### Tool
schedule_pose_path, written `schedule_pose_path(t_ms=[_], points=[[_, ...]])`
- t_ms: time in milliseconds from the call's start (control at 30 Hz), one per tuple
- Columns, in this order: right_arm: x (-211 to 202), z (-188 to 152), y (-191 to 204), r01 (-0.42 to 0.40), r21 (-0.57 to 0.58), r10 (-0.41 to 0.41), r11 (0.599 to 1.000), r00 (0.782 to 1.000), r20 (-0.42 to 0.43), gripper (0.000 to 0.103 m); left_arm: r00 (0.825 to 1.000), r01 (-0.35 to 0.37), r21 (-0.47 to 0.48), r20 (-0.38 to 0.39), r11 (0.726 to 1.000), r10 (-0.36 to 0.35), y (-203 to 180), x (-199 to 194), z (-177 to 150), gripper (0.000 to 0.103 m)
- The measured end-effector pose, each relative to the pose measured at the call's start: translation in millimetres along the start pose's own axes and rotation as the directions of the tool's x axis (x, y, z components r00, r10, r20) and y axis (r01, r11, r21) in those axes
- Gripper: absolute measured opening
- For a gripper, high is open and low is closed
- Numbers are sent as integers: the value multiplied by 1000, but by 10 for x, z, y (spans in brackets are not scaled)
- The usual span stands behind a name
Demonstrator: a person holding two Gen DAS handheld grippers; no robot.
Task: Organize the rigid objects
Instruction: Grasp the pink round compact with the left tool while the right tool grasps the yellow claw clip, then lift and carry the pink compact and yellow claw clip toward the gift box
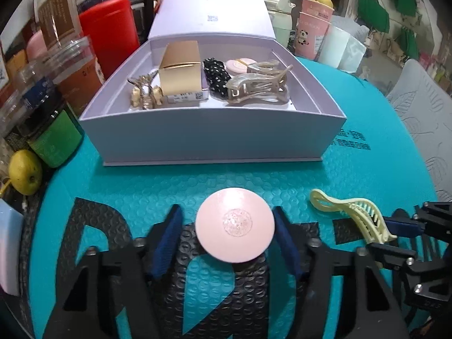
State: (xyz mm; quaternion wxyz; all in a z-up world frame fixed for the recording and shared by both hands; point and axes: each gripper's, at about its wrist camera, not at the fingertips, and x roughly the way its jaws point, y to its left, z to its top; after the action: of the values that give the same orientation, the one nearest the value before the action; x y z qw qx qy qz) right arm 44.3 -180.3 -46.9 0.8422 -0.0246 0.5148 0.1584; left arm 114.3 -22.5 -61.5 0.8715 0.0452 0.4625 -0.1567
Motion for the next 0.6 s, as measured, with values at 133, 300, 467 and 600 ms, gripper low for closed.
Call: schedule_pose_path(t_ms=[133,300,467,600], points=[[4,17,-22,-2,24,2,1000,1000,16,47,1000,6,-9,0,1000,-6,2,-29,-28,51],[51,67,15,23,25,-24,999,1000,20,47,1000,28,-30,-7,999,-28,13,-106,-101,51],[84,78,15,46,46,-47,998,999,28,47,1000,19,-56,-13,998,-20,24,-197,-190,51],[99,80,56,86,14,-86,996,996,32,37,1000,-2,-90,-11,996,1,82,-274,-248,51]])
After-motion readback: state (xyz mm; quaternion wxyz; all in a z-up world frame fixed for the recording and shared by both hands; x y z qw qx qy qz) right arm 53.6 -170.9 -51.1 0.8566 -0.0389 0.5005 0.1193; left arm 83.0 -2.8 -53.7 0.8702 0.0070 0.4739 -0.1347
